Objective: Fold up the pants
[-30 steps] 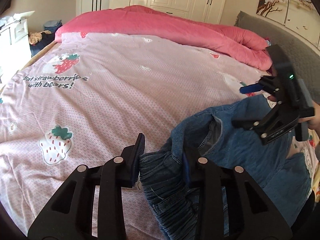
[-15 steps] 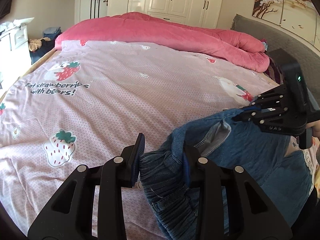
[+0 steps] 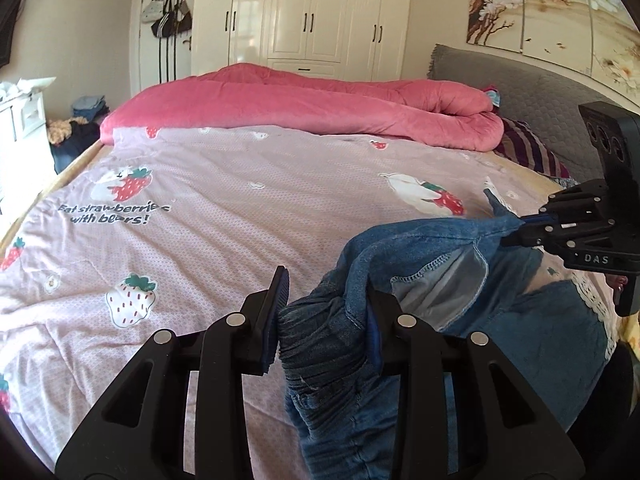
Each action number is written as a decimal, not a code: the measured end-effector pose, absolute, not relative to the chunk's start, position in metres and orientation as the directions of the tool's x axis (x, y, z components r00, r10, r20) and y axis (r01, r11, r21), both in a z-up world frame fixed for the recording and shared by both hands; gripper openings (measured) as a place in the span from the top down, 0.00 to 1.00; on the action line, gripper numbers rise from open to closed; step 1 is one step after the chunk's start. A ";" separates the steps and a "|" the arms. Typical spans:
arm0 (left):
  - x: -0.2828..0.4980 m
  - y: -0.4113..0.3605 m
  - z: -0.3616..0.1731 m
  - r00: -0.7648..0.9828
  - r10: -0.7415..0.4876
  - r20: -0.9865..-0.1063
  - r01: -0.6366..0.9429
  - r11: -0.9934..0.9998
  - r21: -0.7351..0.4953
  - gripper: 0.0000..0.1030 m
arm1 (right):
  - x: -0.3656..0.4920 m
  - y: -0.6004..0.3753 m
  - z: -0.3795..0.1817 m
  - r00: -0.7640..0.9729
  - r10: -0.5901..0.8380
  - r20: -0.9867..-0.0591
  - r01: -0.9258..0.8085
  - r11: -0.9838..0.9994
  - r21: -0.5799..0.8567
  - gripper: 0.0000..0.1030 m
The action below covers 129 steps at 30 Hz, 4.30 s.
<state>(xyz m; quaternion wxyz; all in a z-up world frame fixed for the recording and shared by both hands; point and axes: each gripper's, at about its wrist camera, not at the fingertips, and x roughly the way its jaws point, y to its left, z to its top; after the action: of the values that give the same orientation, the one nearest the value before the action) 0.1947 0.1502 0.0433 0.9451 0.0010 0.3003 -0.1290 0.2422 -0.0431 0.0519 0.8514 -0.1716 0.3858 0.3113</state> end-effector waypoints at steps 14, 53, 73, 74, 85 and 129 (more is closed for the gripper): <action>0.103 0.137 0.029 0.774 -0.278 -0.569 0.307 0.951 -0.048 0.73 | 0.130 -0.060 0.022 0.426 0.481 -0.766 -0.687 0.723 0.072 0.94; 0.016 0.166 0.021 0.716 -0.119 -0.688 0.181 0.983 0.018 0.37 | 0.061 -0.065 -0.052 0.367 0.534 -0.761 -0.632 0.744 0.218 0.86; 0.055 0.061 -0.039 0.526 -0.323 -0.787 0.389 0.914 -0.116 0.71 | 0.056 -0.135 0.001 0.493 0.574 -0.654 -0.520 0.797 0.307 0.72; 0.056 0.063 -0.044 0.522 -0.328 -0.787 0.386 0.914 -0.124 0.71 | 0.060 -0.133 0.002 0.497 0.571 -0.653 -0.521 0.798 0.302 0.72; 0.058 0.067 -0.052 0.540 -0.351 -0.765 0.390 0.910 -0.143 0.71 | 0.113 -0.086 -0.041 0.392 0.490 -0.778 -0.495 0.826 0.271 0.72; 0.130 -0.041 -0.051 0.285 -0.697 -0.658 0.479 0.698 -0.532 0.96 | 0.242 -0.134 0.013 0.573 0.214 -0.791 -0.374 0.927 -0.020 0.23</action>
<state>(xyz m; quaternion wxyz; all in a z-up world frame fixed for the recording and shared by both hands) 0.1298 -0.0406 -0.0509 0.7931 -0.1160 0.4690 -0.3708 0.2418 -0.1337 0.0131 0.8820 -0.0929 0.4309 0.1667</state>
